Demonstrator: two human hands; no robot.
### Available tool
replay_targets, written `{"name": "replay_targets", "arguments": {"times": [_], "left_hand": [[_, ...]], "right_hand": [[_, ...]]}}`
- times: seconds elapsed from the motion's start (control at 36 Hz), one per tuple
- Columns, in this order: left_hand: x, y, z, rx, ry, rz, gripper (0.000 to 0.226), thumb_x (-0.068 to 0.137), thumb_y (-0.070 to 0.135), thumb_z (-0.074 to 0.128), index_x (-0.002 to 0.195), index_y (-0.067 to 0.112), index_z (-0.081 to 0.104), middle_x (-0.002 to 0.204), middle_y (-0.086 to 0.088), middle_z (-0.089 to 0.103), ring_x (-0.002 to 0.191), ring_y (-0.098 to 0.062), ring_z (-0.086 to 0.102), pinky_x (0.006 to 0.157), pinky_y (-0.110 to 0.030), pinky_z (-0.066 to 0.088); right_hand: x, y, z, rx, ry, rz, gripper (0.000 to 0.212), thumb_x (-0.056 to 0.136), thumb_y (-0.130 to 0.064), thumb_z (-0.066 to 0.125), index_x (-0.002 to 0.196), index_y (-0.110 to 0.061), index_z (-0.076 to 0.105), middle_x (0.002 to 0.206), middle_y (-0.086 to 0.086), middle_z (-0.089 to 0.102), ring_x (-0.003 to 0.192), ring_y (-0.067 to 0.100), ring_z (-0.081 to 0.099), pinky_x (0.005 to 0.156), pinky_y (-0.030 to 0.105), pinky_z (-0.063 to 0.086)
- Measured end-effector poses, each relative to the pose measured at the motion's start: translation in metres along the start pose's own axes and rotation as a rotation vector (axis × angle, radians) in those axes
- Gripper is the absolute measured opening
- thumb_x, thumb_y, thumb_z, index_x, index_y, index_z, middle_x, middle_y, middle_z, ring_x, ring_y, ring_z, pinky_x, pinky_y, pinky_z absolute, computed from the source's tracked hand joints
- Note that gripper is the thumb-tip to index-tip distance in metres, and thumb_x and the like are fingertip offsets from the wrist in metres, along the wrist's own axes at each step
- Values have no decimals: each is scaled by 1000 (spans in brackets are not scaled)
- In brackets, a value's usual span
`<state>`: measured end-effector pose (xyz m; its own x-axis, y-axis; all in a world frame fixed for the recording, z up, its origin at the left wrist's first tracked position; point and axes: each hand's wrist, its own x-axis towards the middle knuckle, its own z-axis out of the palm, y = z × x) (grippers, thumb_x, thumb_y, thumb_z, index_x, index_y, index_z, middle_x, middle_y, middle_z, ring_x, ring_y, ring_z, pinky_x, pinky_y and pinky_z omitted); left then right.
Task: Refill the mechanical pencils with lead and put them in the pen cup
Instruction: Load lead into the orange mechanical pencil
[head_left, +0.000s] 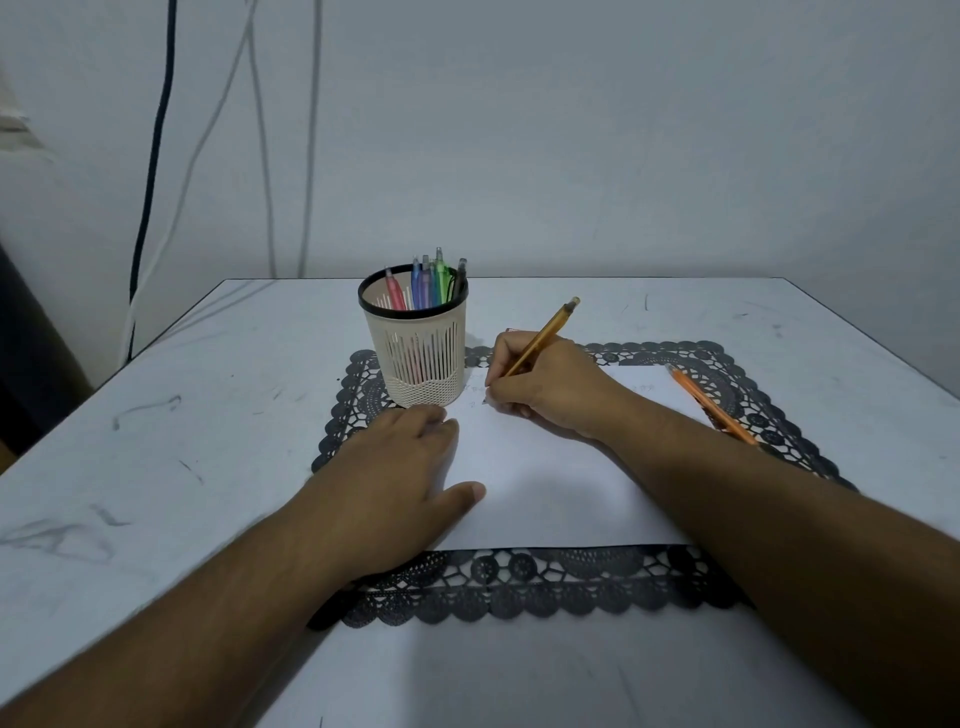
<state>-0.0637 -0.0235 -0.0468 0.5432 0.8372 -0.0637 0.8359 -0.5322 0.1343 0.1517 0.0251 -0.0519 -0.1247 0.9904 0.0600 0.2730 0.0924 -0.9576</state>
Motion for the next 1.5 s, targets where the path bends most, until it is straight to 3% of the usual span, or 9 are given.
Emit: {"name": "replay_targets", "arguments": {"times": [0.33,0.47,0.69,0.83,0.97,1.08,1.19,1.31,1.5], "left_hand": [[0,2,-1,10,-17,-6,74,100,67,36,160,27,24,169,8,17,153,-15,16,124,-36,21],[0,2,-2,7,-16,-7,73,100,67,37,160,27,26,168,8,18,153,-15,17,123,-36,22],[0,2,-1,6,-15,-14,74,99,68,36,160,28,25,169,9,17,153,-14,16,123,-36,22],[-1,3,-1,0,-10,-7,70,99,66,38,156,26,32,167,7,21,151,-16,20,123,-37,26],[-1,3,-2,2,-6,-8,70,100,66,38,157,26,32,167,8,20,151,-15,20,124,-37,26],[-1,2,-1,-10,1,-3,71,99,66,38,158,26,29,167,8,21,151,-15,19,124,-37,25],[-2,1,0,-20,7,-3,71,99,66,39,158,26,30,167,8,21,151,-14,18,124,-35,23],[-2,2,0,-15,6,-3,72,100,66,38,158,26,29,167,8,19,151,-14,18,124,-36,24],[-1,1,0,-15,11,1,71,99,66,38,157,26,31,167,8,21,151,-14,18,124,-36,24]], "right_hand": [[1,-2,2,-20,29,15,10,84,13,67,84,3,65,72,15,61,59,18,56,59,26,51],[1,1,1,-74,5,10,20,82,12,68,75,-7,68,73,11,63,64,24,58,67,32,55],[1,-2,3,-94,42,1,6,85,9,70,89,5,68,78,19,65,61,14,61,64,24,56],[3,2,0,-51,35,11,12,83,10,68,79,-1,66,73,14,61,65,23,57,67,32,54],[2,1,1,-110,3,-16,14,84,7,72,79,-6,69,79,12,66,69,22,63,70,30,60],[1,2,-3,20,7,19,8,85,12,66,85,5,64,74,17,59,64,23,55,66,31,53],[1,5,-7,84,31,30,12,82,15,64,80,3,62,68,15,55,61,23,49,66,37,45],[0,4,-6,29,33,18,6,83,13,65,85,11,60,74,17,57,62,23,52,66,33,49],[2,4,-5,-17,31,4,10,82,13,65,80,4,62,73,17,57,61,19,54,62,28,50]]}}
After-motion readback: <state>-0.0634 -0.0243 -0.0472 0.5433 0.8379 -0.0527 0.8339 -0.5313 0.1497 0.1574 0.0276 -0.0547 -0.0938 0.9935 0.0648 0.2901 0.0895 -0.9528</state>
